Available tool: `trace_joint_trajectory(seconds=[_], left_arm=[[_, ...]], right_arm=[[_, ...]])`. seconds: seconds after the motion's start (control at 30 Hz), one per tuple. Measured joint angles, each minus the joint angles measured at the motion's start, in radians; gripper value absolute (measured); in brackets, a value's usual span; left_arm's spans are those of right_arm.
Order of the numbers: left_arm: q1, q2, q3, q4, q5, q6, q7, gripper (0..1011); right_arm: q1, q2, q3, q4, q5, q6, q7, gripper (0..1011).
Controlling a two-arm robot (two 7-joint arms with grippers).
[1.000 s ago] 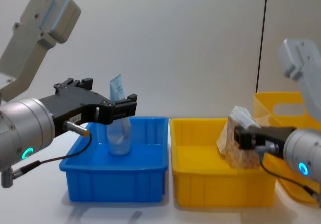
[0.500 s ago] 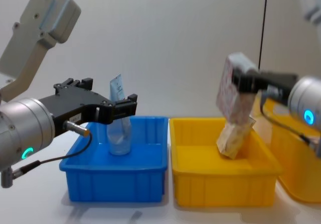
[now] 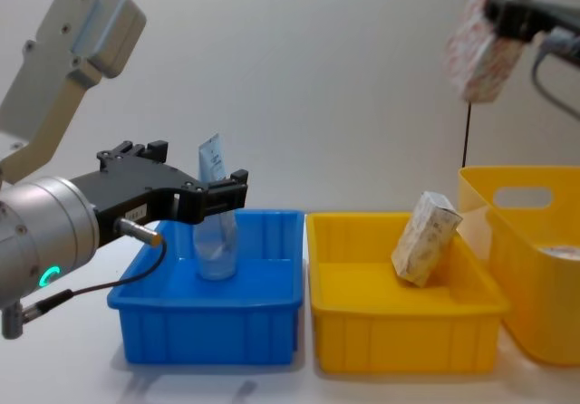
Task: Bimanual collaborative sorting of washing and personal care products
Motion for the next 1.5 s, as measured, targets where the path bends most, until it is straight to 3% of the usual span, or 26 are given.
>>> trace_joint_trajectory(seconds=[0.33,0.53,1.03,1.5], left_arm=[[0.0,0.0,0.0,0.0,0.0,0.0,0.0,1001],[0.0,0.0,0.0,0.0,0.0,0.0,0.0,1001],[0.0,0.0,0.0,0.0,0.0,0.0,0.0,1001],[0.0,0.0,0.0,0.0,0.0,0.0,0.0,1002]], right_arm=[[-0.007,0.002,0.067,-0.042,-0.017,-0.017,-0.051,310],[-0.021,0.01,0.104,-0.062,-0.044,0.002,-0.089,310],[-0.063,0.036,0.151,-0.081,-0.094,0.14,-0.134,308],[-0.073,0.055,0.152,-0.027,-0.134,0.293,-0.142,308]])
